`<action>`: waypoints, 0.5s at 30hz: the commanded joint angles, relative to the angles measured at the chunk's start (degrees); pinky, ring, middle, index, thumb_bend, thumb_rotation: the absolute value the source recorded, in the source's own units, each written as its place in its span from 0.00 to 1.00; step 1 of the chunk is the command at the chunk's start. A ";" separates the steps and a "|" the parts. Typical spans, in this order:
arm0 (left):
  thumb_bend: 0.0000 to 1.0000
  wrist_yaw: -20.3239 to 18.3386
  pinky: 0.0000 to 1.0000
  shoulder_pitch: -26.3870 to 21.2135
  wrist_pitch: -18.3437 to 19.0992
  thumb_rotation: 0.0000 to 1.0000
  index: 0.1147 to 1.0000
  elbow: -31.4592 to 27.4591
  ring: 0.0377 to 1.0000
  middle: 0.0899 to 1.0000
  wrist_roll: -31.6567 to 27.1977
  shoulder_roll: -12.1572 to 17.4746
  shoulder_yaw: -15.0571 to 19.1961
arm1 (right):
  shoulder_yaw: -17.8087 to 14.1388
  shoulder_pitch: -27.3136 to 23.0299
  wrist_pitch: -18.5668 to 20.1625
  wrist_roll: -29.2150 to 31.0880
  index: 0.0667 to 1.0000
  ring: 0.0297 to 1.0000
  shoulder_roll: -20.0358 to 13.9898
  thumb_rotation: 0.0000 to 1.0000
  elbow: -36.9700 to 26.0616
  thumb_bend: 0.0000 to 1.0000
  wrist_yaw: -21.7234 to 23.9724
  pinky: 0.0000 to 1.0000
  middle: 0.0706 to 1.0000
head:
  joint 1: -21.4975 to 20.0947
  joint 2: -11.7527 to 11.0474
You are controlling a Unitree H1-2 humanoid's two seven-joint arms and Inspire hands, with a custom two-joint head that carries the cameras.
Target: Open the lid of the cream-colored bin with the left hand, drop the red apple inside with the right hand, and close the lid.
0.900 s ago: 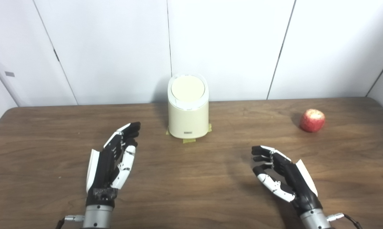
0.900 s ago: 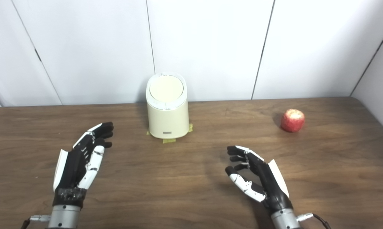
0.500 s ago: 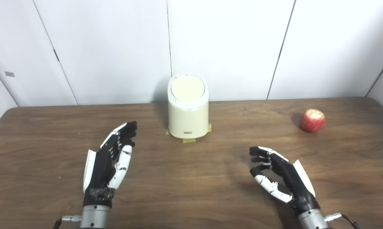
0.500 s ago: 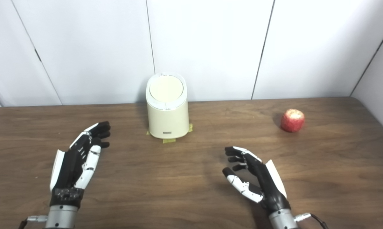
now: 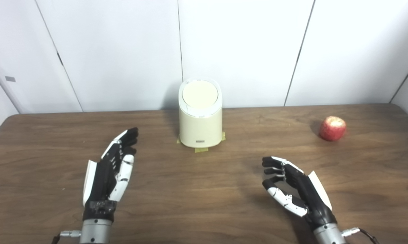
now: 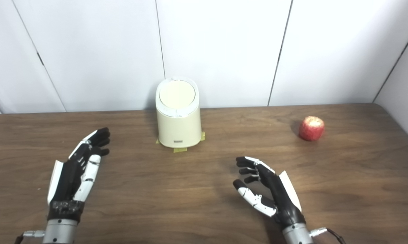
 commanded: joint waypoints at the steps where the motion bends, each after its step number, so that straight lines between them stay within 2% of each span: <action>1: 0.32 -0.60 0.82 5.87 2.03 0.77 0.85 -3.48 0.88 0.87 2.94 -0.02 -0.83 | -0.35 -2.07 -1.80 0.11 0.72 0.69 0.39 0.45 -2.02 0.23 -1.06 0.60 0.72 | 0.03 -0.13; 2: 0.35 -1.56 0.84 4.26 4.68 0.78 0.87 -4.32 0.90 0.89 4.66 0.73 -1.20 | -0.30 -2.17 -2.10 -0.08 0.72 0.70 0.28 0.44 -1.78 0.23 -1.07 0.60 0.73 | 0.05 -0.15; 3: 0.45 -2.63 0.91 2.47 7.63 0.79 0.93 -5.21 0.95 0.95 6.58 1.47 -1.55 | -0.27 -2.23 -2.08 -0.19 0.72 0.70 0.22 0.43 -1.66 0.22 -1.06 0.60 0.73 | 0.10 -0.22; 4: 0.50 -3.41 0.94 0.53 9.76 0.79 0.97 -5.71 0.98 0.98 8.60 2.12 -1.84 | -0.23 -2.30 -2.20 -0.35 0.72 0.70 0.16 0.43 -1.49 0.22 -1.13 0.60 0.73 | 0.16 -0.22; 8: 0.64 -6.02 0.96 -6.96 14.77 0.84 1.00 -5.83 1.00 1.00 16.09 4.22 -2.89 | -0.11 -2.41 -2.71 -0.74 0.72 0.70 -0.08 0.46 -0.89 0.22 -1.37 0.60 0.73 | 0.40 -0.32; 12: 0.66 -8.36 0.96 -16.97 19.38 0.81 1.00 -4.34 1.00 1.00 18.13 4.34 -3.37 | 0.04 -2.56 -3.38 -1.19 0.72 0.69 -0.21 0.48 -0.38 0.22 -1.62 0.59 0.72 | 0.32 -0.55; 15: 0.66 -10.15 0.92 -21.99 20.32 0.80 1.00 -3.09 1.00 1.00 20.30 3.05 -3.24 | 0.12 -2.66 -3.88 -1.60 0.71 0.68 -0.22 0.47 -0.16 0.22 -1.90 0.58 0.71 | 0.41 -0.44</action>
